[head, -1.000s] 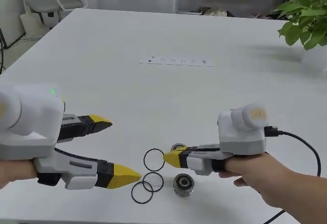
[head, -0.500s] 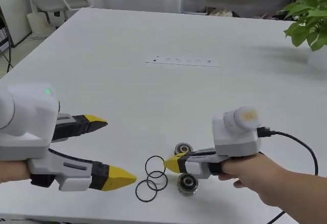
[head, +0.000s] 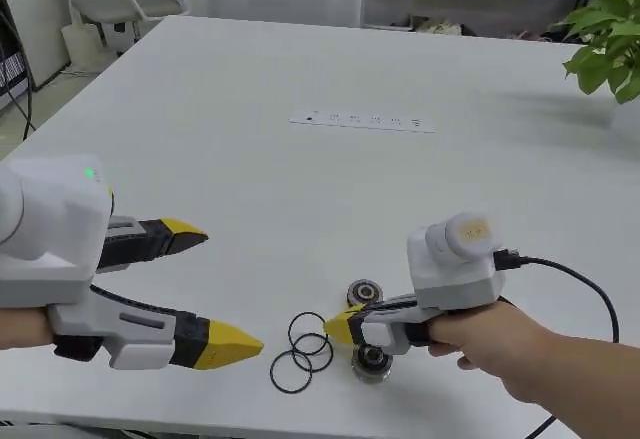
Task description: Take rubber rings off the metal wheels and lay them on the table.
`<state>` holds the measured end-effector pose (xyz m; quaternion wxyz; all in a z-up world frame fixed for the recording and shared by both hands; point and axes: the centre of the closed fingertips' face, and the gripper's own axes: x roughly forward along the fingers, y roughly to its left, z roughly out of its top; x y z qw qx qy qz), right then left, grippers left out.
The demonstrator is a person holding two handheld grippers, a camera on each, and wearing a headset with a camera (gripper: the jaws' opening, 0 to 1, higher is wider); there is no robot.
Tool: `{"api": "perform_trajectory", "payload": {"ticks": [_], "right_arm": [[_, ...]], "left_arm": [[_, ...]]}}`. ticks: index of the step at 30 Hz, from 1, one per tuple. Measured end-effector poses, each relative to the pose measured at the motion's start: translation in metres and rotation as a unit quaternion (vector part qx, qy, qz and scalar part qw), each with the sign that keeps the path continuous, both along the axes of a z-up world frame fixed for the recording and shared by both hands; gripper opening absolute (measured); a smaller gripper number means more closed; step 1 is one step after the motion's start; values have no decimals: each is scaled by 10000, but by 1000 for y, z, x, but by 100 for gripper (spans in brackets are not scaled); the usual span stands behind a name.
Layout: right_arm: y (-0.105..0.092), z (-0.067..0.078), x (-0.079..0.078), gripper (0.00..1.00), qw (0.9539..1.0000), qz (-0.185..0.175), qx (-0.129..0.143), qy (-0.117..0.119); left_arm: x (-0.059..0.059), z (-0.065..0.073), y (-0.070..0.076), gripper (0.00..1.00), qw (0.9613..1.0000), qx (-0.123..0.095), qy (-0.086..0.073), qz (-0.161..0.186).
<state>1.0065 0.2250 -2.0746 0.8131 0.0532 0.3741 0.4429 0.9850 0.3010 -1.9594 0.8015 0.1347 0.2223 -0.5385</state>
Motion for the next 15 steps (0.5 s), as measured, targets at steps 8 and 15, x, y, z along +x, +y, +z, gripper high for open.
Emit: {"api": "perform_trajectory", "payload": {"ticks": [8, 15], "right_arm": [[0, -2, 0, 0, 9999, 38, -117, -36], [-2, -3, 0, 3, 9992, 136, -302, -211]], "left_arm": [[-1, 0, 0, 78, 10000, 49, -10, -33], [-2, 0, -1, 78, 10000, 67, -21, -47]]}}
